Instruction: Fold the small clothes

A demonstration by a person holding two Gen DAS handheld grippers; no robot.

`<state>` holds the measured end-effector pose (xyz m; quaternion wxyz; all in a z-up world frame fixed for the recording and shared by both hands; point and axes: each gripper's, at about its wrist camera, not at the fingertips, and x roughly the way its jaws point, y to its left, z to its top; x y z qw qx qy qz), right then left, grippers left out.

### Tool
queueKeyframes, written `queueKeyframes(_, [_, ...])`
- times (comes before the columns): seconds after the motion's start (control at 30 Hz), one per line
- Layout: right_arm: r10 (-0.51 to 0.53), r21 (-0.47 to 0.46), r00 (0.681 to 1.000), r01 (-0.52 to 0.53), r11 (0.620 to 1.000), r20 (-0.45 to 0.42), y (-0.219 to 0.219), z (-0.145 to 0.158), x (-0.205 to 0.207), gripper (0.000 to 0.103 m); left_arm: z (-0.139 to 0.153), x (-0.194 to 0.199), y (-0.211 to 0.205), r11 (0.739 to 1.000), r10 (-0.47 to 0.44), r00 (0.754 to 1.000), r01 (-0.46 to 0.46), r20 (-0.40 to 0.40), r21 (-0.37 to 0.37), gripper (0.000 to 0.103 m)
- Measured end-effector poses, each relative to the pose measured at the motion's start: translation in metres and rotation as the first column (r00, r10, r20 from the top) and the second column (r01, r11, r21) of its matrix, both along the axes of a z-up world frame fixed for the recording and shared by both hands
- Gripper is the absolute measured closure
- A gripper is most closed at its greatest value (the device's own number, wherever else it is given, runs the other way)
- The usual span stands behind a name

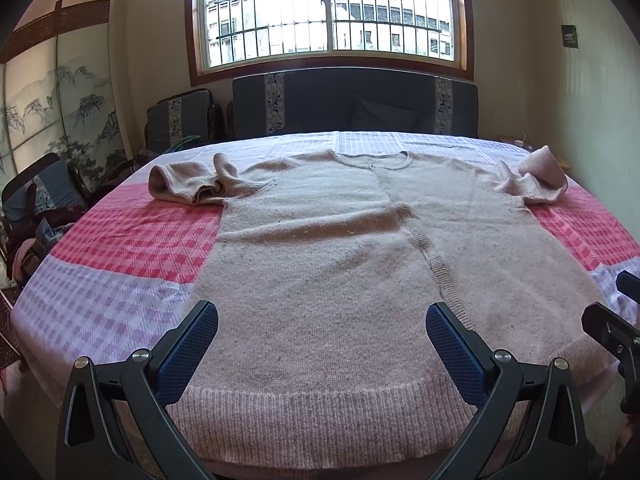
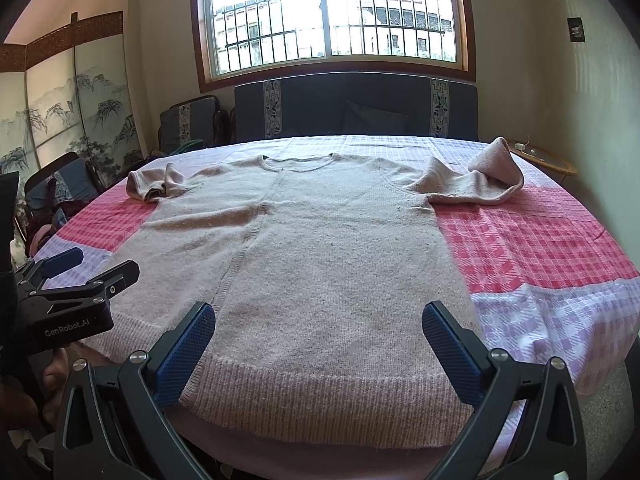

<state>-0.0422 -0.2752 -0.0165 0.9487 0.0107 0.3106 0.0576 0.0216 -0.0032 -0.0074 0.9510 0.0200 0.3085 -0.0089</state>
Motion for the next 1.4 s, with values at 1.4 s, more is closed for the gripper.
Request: queueKeyframes(1.4, [-0.097, 0.839, 0.963, 0.267, 0.474, -0.251, -0.311, -0.009, 0.236, 0.032, 0.005, 0.067, -0.009, 0.999, -0.038, 0.996, 0.04, -0.078, 0.035, 0.0])
